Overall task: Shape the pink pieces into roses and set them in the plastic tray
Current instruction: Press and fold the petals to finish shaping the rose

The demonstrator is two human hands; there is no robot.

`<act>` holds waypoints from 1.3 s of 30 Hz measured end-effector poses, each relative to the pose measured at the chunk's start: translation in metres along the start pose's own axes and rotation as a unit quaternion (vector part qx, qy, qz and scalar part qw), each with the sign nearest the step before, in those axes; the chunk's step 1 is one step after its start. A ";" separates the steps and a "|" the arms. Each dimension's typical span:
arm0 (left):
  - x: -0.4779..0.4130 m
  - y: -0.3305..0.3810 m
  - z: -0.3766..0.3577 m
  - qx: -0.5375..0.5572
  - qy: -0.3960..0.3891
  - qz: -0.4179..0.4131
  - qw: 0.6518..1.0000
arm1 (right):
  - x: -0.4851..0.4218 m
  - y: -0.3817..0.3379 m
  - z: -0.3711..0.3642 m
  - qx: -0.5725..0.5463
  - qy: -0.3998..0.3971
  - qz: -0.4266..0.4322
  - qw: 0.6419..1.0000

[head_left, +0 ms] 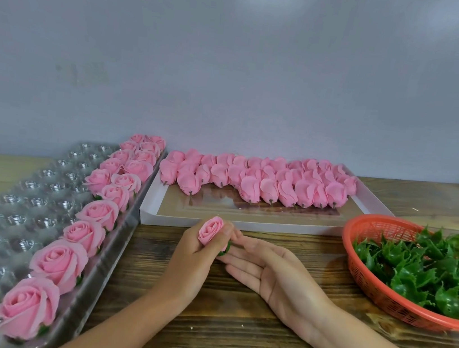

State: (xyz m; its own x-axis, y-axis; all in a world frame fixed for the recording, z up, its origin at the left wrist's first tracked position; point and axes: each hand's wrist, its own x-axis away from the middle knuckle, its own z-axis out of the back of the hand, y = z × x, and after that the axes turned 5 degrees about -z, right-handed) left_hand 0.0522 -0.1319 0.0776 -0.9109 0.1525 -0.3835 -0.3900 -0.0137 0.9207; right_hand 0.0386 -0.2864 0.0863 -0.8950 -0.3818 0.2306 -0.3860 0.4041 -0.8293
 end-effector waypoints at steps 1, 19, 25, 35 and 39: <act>0.000 0.000 0.000 0.001 0.004 0.001 1.000 | 0.000 0.000 0.000 0.000 0.001 0.001 1.000; 0.001 0.003 0.003 0.003 0.018 0.025 1.000 | 0.000 0.000 0.001 0.002 -0.019 -0.005 1.000; 0.001 0.003 0.003 0.027 0.011 0.045 0.999 | -0.003 0.001 0.001 0.010 -0.019 -0.001 1.000; 0.000 0.009 0.001 -0.014 -0.009 0.048 0.999 | -0.004 0.002 0.007 0.009 -0.075 -0.002 0.997; 0.000 0.008 0.001 -0.028 -0.013 0.044 0.999 | -0.005 0.003 0.009 -0.003 -0.072 0.005 0.997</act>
State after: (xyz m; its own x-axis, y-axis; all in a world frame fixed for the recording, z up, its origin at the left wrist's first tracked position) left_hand 0.0489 -0.1315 0.0850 -0.9383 0.1747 -0.2984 -0.3159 -0.0824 0.9452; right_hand 0.0440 -0.2905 0.0779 -0.8576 -0.4931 0.1464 -0.3792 0.4139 -0.8276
